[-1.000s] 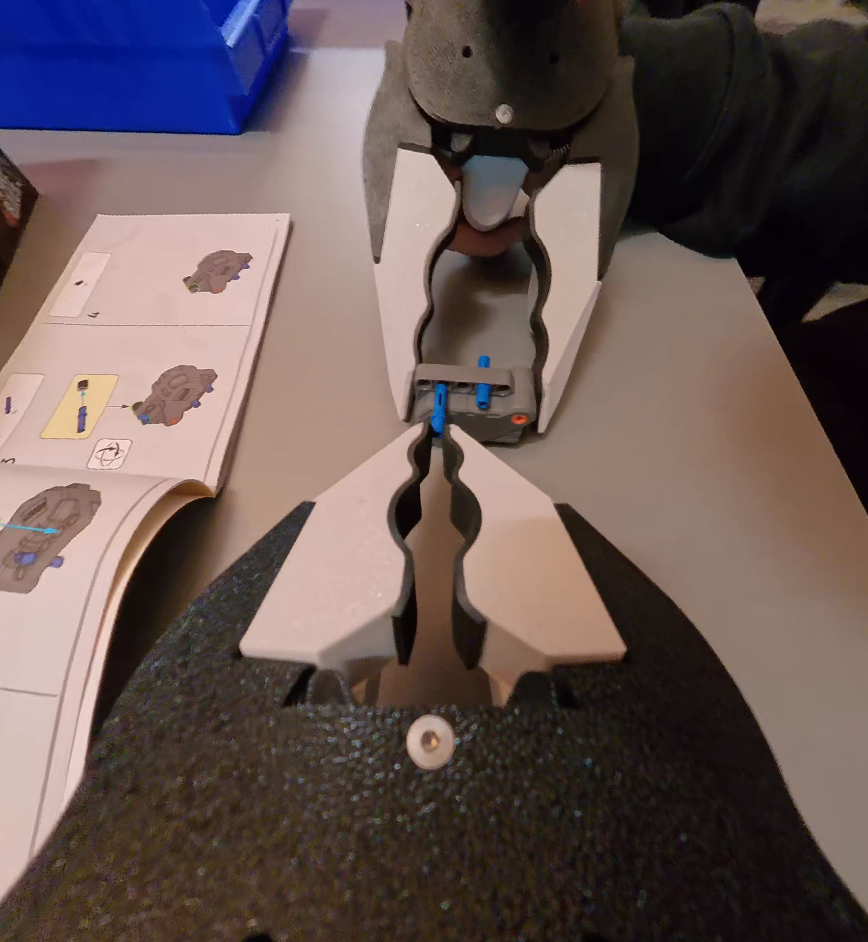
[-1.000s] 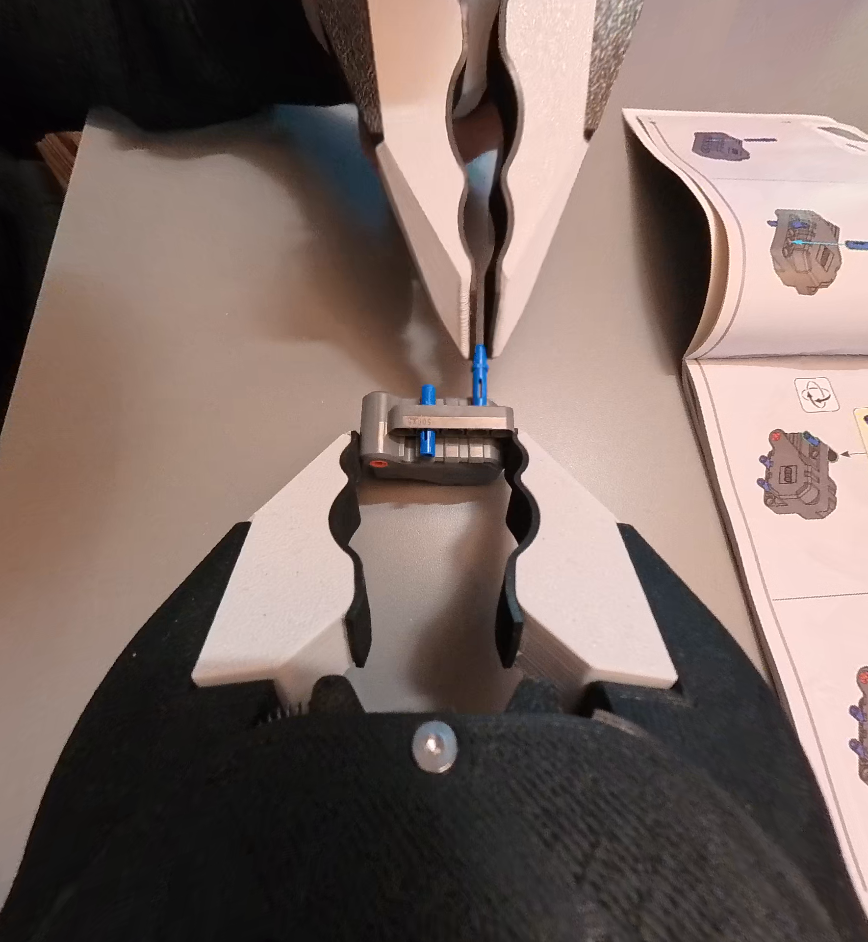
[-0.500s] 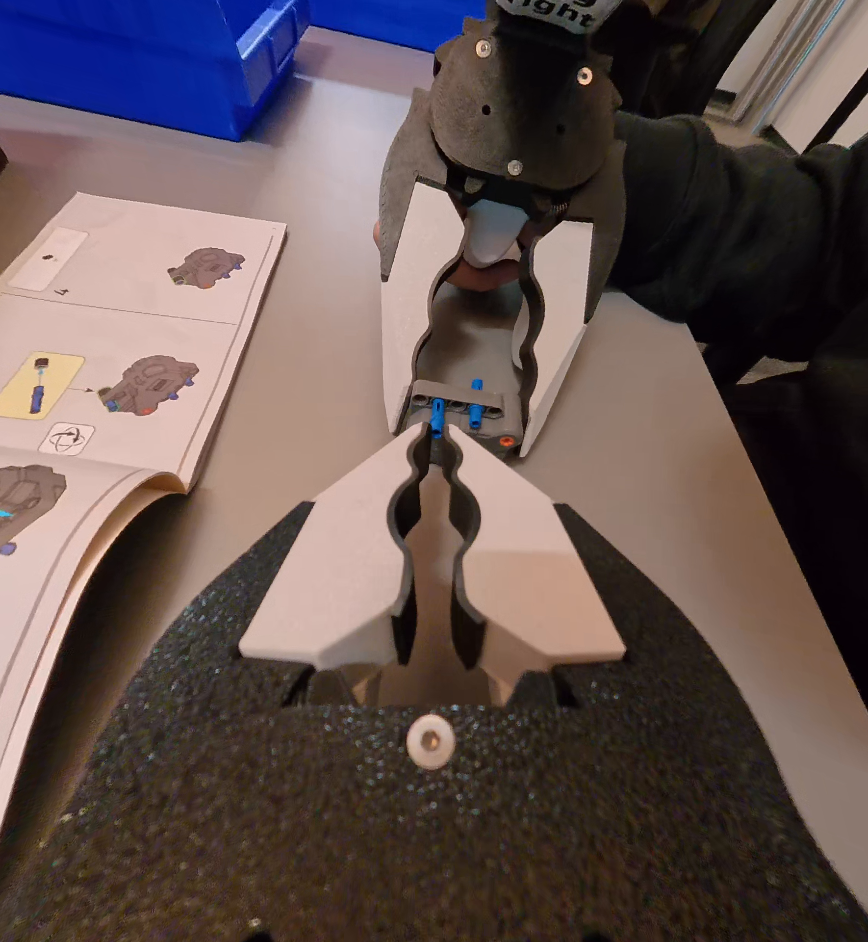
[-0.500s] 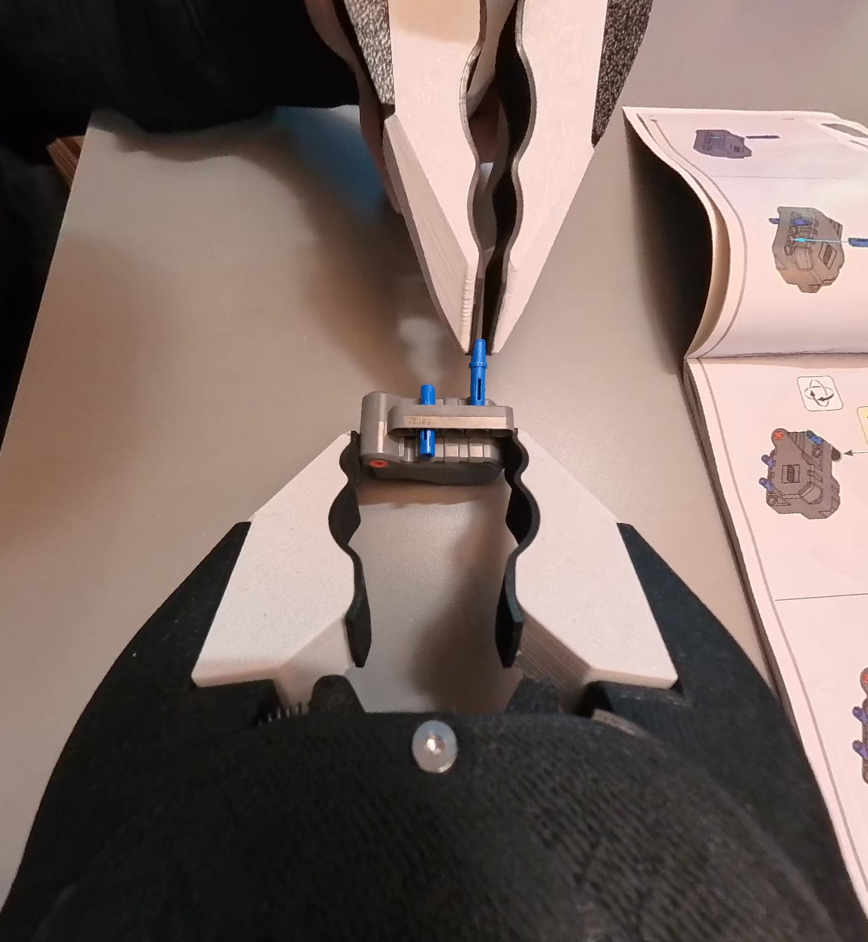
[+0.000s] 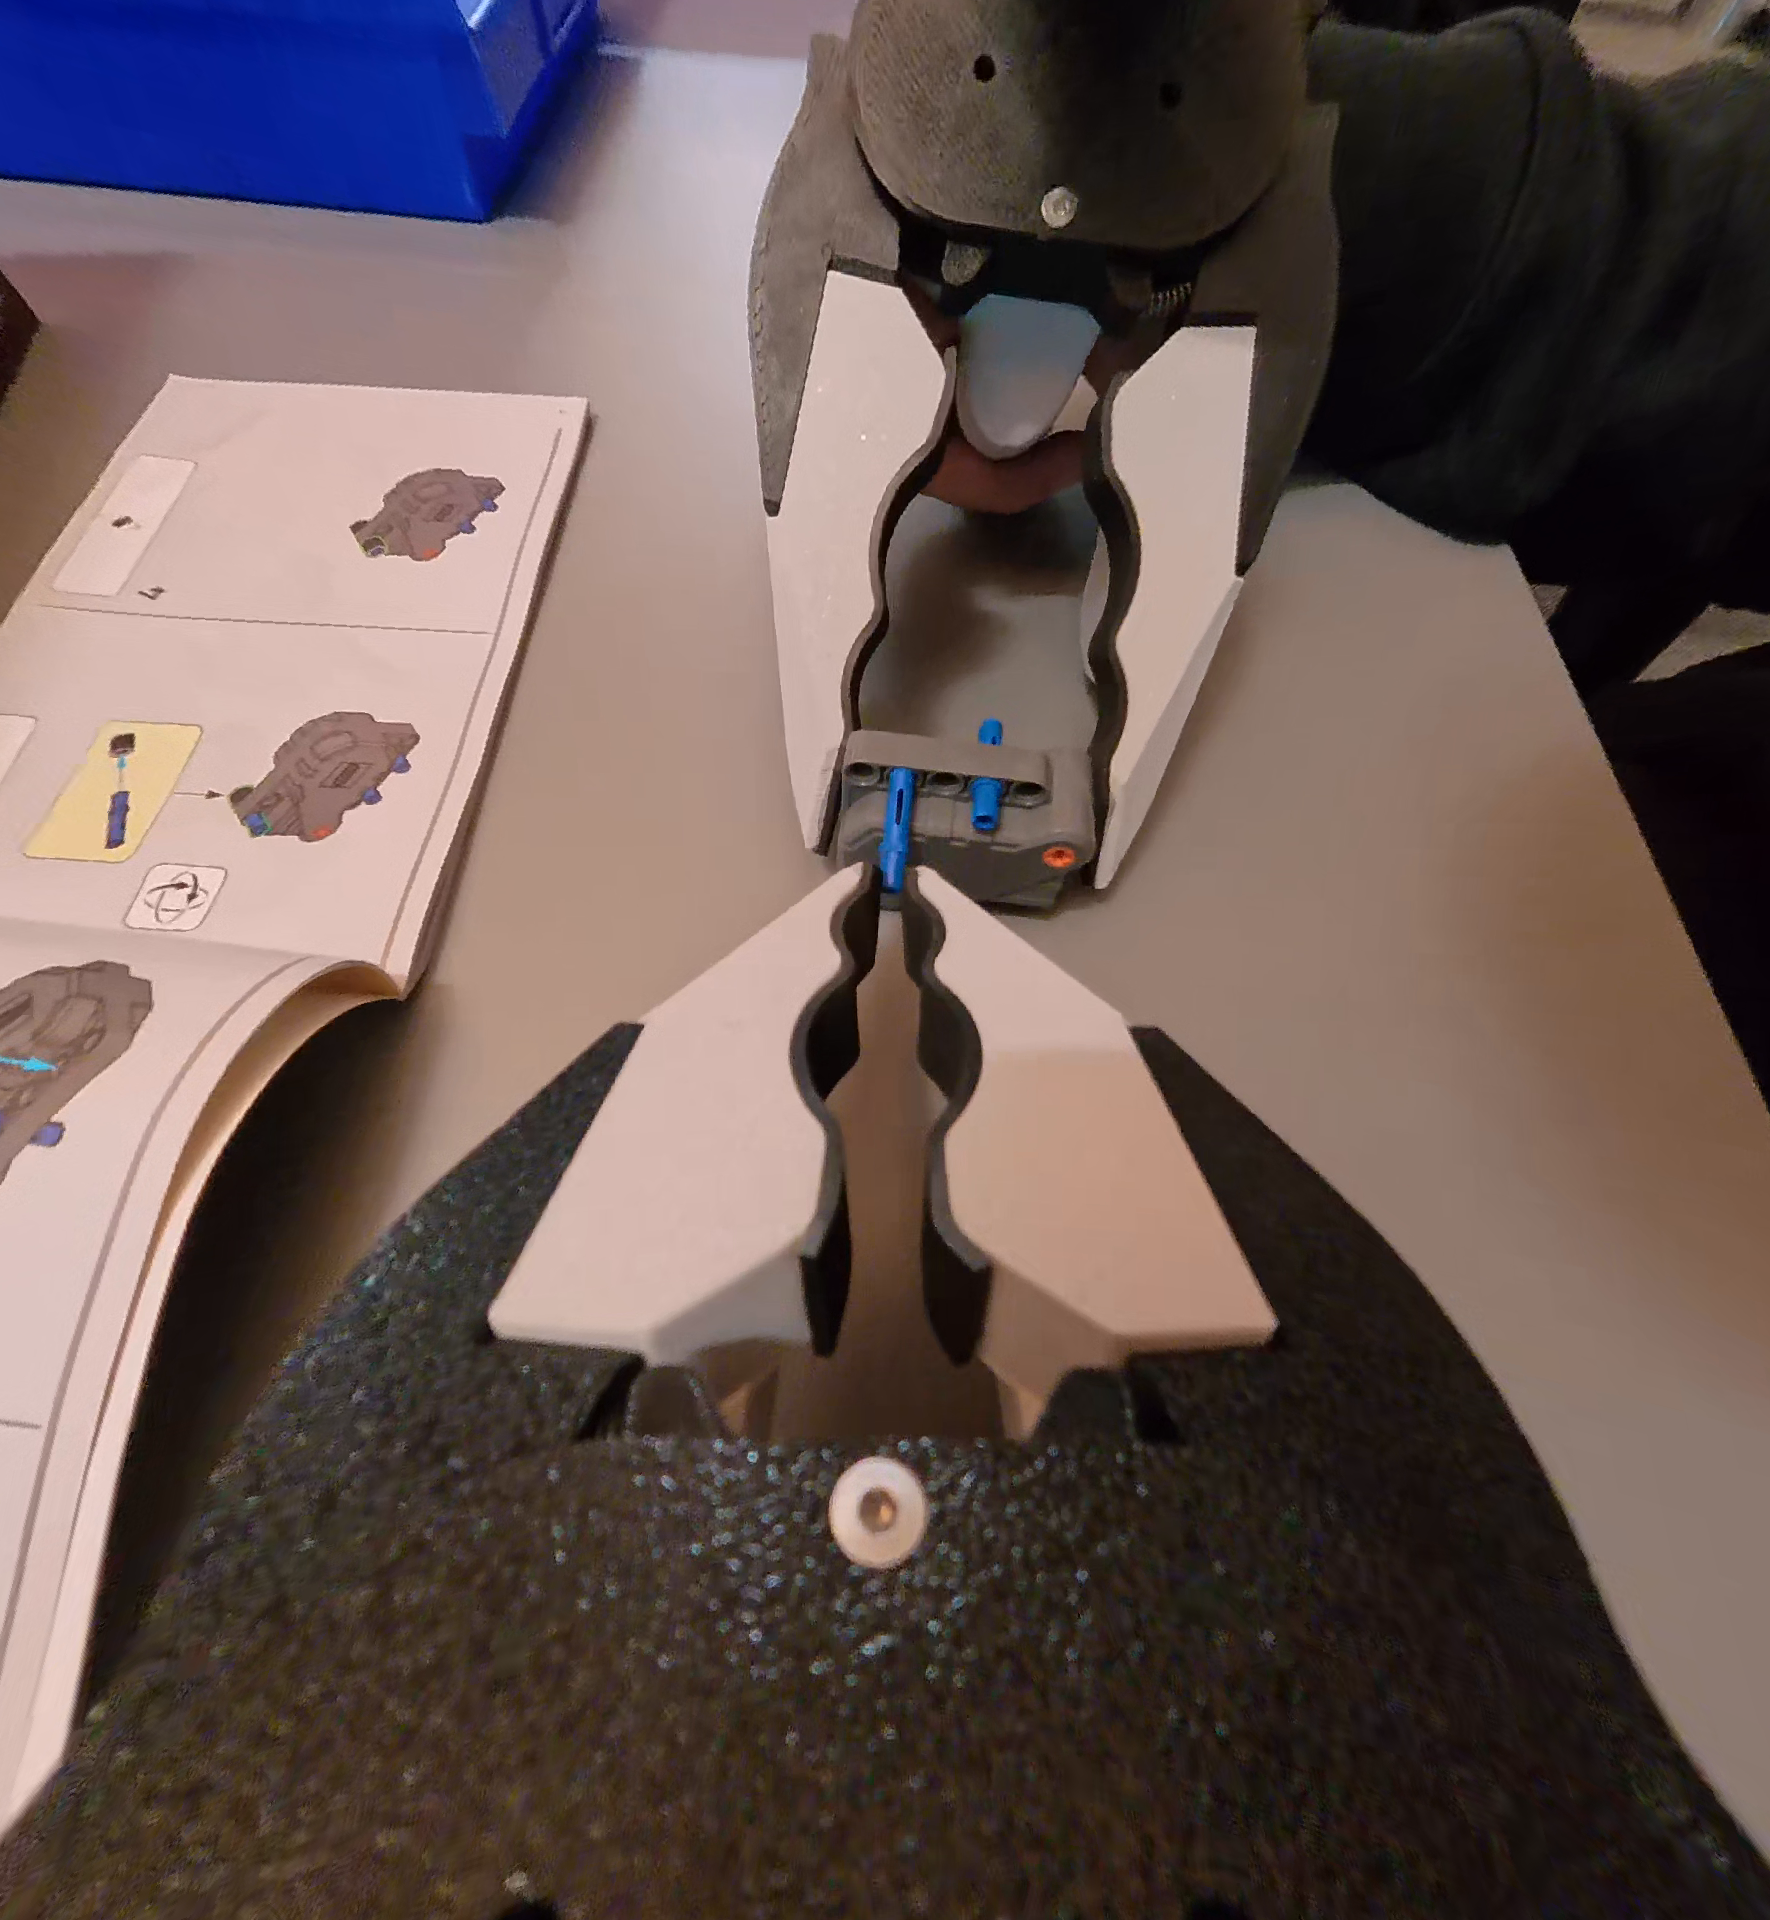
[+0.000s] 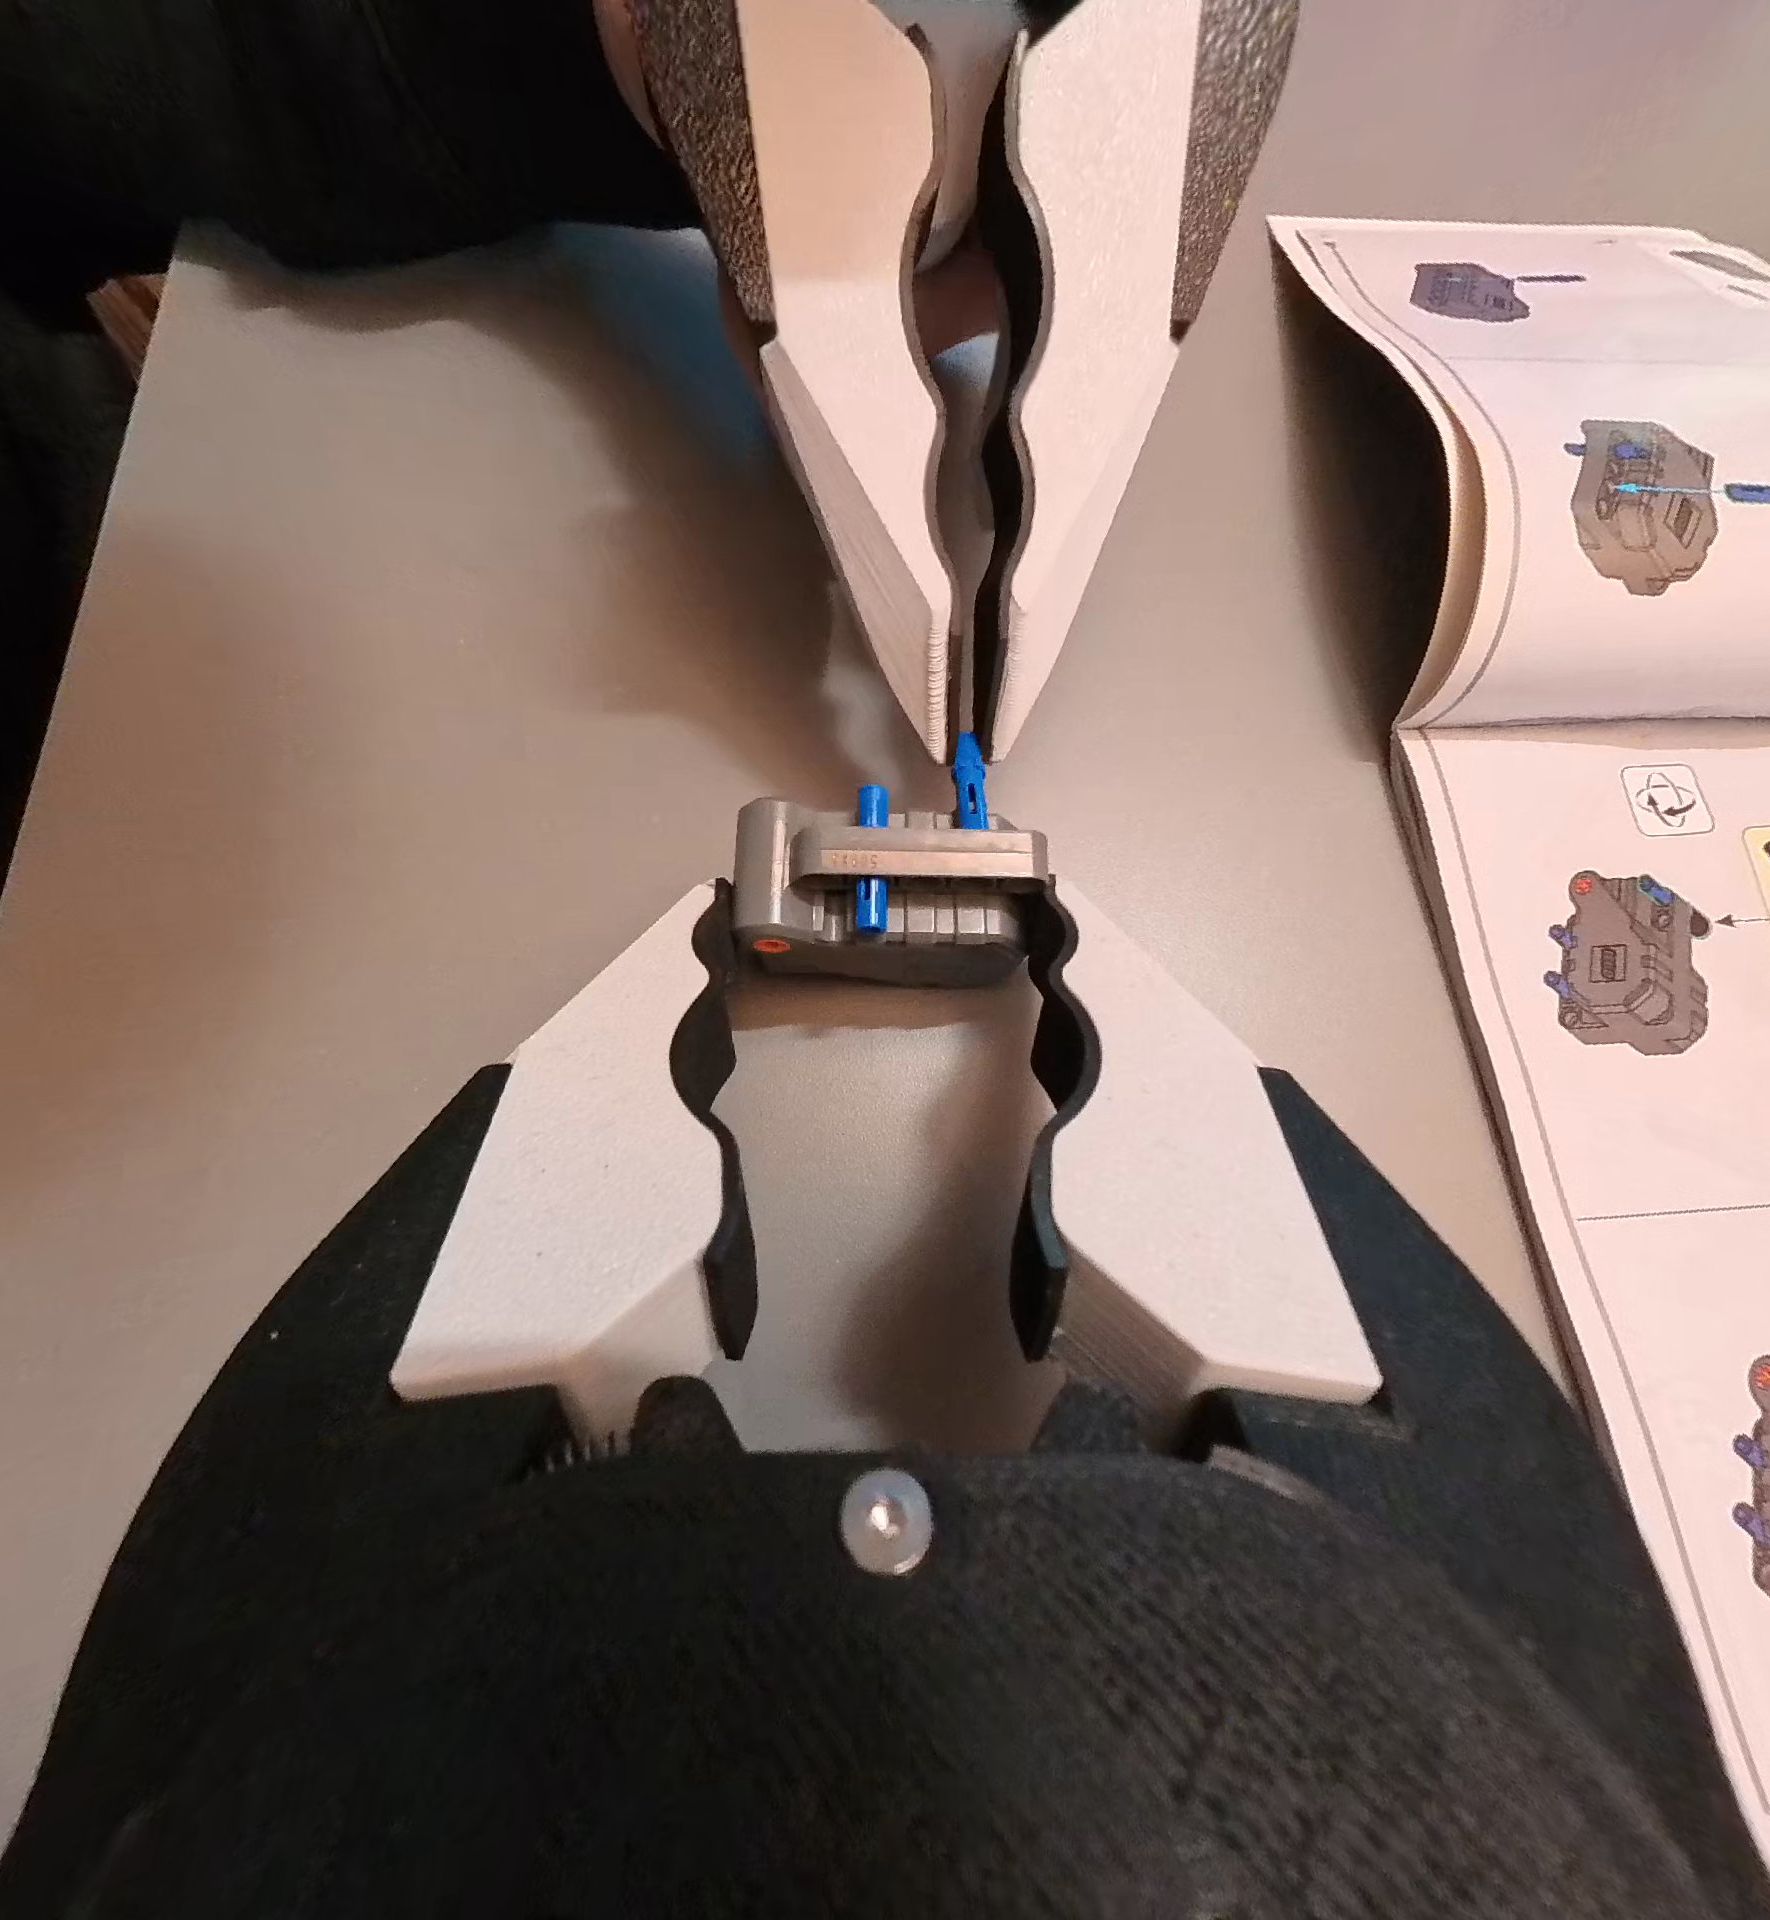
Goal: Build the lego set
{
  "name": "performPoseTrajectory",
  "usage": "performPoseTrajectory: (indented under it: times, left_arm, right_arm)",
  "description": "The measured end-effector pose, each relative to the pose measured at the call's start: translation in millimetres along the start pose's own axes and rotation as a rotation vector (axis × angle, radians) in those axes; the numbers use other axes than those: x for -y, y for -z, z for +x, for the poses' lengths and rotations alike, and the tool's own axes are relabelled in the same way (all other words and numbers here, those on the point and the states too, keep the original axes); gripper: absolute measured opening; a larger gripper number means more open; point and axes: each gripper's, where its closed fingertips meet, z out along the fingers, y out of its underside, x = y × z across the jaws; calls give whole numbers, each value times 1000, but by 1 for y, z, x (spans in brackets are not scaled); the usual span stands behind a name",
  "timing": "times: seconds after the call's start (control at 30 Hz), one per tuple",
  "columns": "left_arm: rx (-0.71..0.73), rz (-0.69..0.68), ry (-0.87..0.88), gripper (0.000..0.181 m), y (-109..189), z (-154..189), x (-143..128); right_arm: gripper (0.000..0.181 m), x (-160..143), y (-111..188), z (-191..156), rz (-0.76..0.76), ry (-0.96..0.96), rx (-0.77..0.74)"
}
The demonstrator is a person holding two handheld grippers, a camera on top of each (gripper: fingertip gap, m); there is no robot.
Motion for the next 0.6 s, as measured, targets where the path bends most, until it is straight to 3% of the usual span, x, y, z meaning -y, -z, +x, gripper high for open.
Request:
performPoseTrajectory:
  times: [0.3, 0.6]
  left_arm:
    - [125, -106, -181, 1, 1, -3, 0]
    - [104, -143, -90, 1, 1, -2, -2]
  right_arm:
    - [56, 0, 0, 0, 0, -4, 0]
    - [56, 0, 0, 0, 0, -3, 0]
